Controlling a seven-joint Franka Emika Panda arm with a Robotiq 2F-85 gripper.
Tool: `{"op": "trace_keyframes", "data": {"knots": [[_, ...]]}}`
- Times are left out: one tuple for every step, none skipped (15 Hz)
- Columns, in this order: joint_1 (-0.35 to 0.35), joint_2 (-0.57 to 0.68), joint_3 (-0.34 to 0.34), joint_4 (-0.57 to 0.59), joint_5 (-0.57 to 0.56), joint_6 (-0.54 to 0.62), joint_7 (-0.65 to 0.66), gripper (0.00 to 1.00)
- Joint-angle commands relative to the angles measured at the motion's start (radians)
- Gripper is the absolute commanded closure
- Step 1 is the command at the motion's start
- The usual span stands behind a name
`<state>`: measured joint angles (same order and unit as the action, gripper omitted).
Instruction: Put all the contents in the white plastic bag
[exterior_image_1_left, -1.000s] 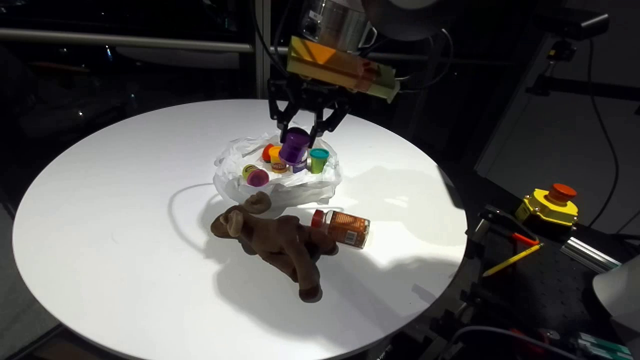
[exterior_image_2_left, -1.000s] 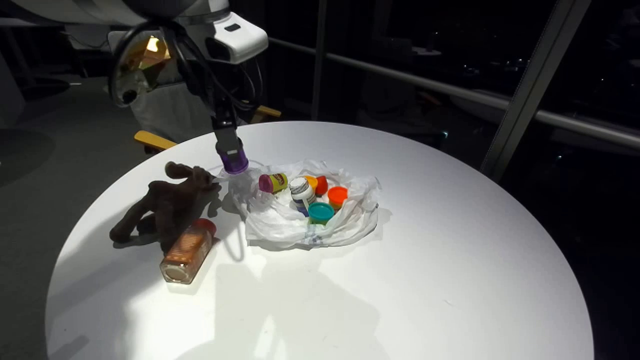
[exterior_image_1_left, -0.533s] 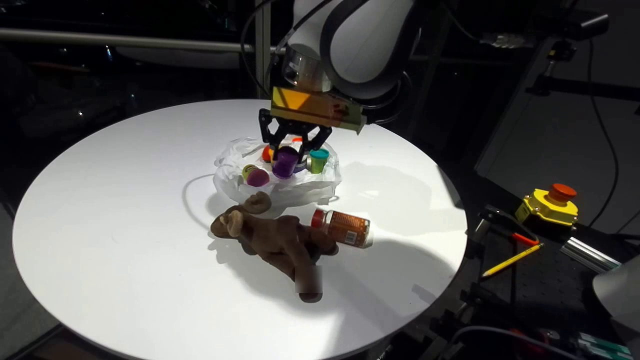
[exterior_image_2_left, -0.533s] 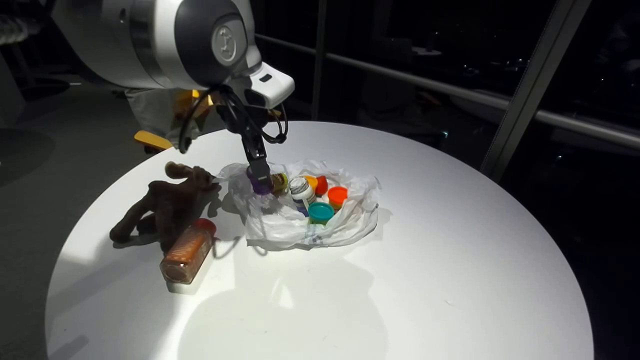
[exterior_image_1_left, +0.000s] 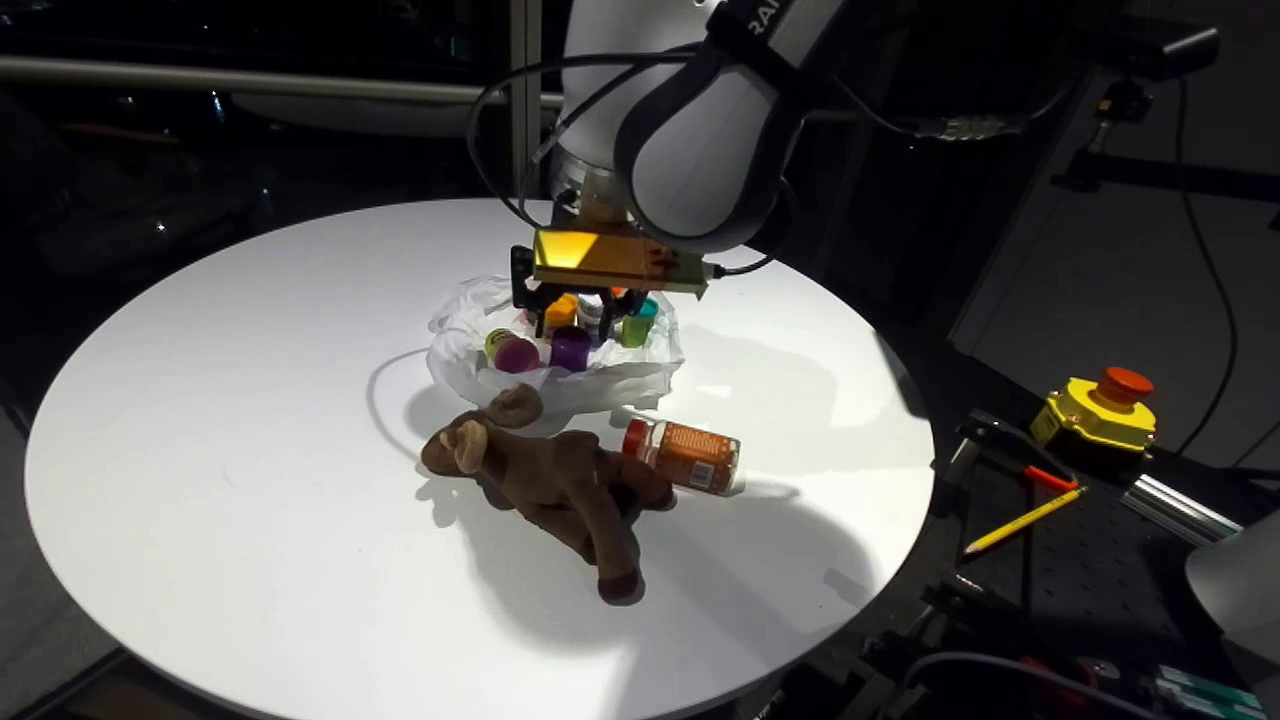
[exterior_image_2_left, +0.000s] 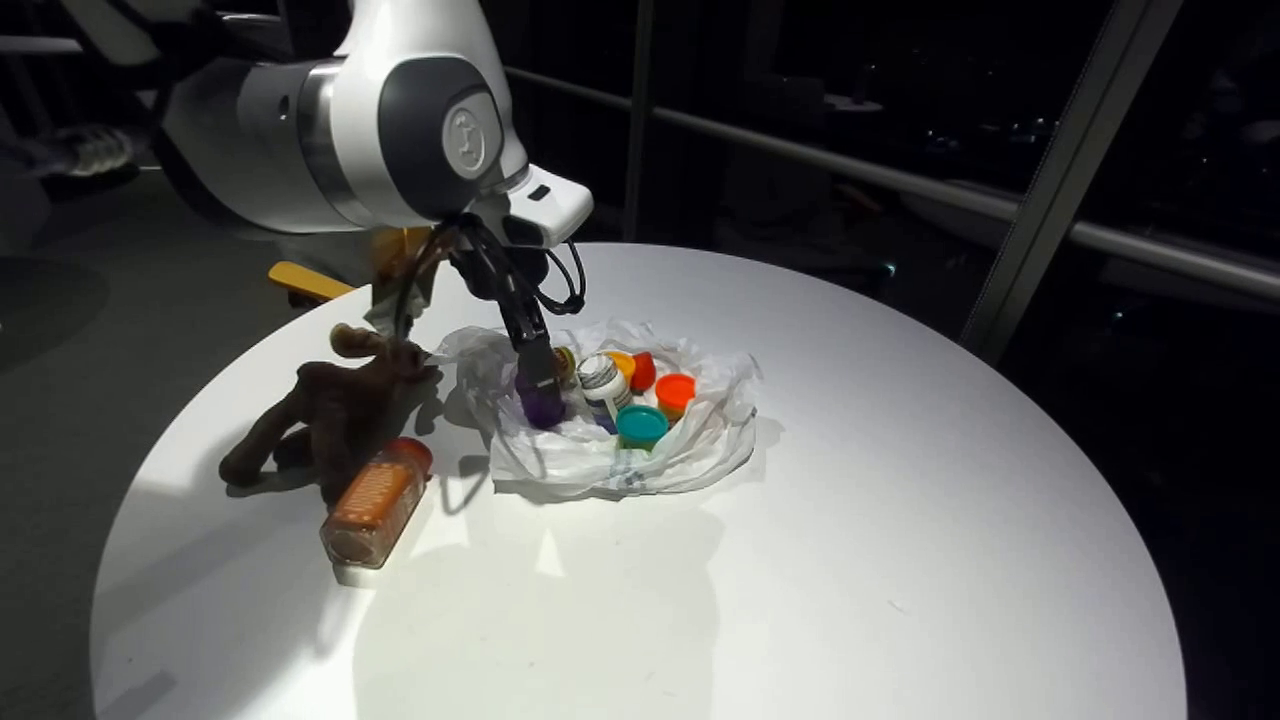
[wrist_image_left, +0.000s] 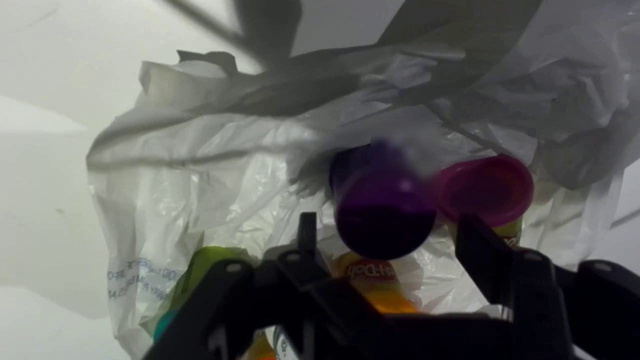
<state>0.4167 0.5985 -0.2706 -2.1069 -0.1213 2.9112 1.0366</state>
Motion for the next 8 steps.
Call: {"op": "trace_keyframes", "data": {"knots": [[0.069,-0.12,-0.047,-0.067,-0.069,-0.032,-0.058,0.0],[0.068,-0.171,-0.034,-0.102,-0.095,-0.051,-0.104,0.0],[0.07,-0.226,-0.023,-0.144,-0.122,-0.069,-0.141,0.0],[0.063,-0.278,-0.011,-0.185,-0.146,-0.099,-0.177,0.0],[0.053,-0.329,0.004,-0.229,-0.173,-0.126,-0.211,0.0],[0.04,-0.38,0.019,-0.273,-0.205,-0.155,-0.242,0.0],[0.017,-0.42,0.04,-0.314,-0.231,-0.181,-0.277,0.0],[-0.007,-0.457,0.065,-0.353,-0.251,-0.205,-0.314,0.0]]}}
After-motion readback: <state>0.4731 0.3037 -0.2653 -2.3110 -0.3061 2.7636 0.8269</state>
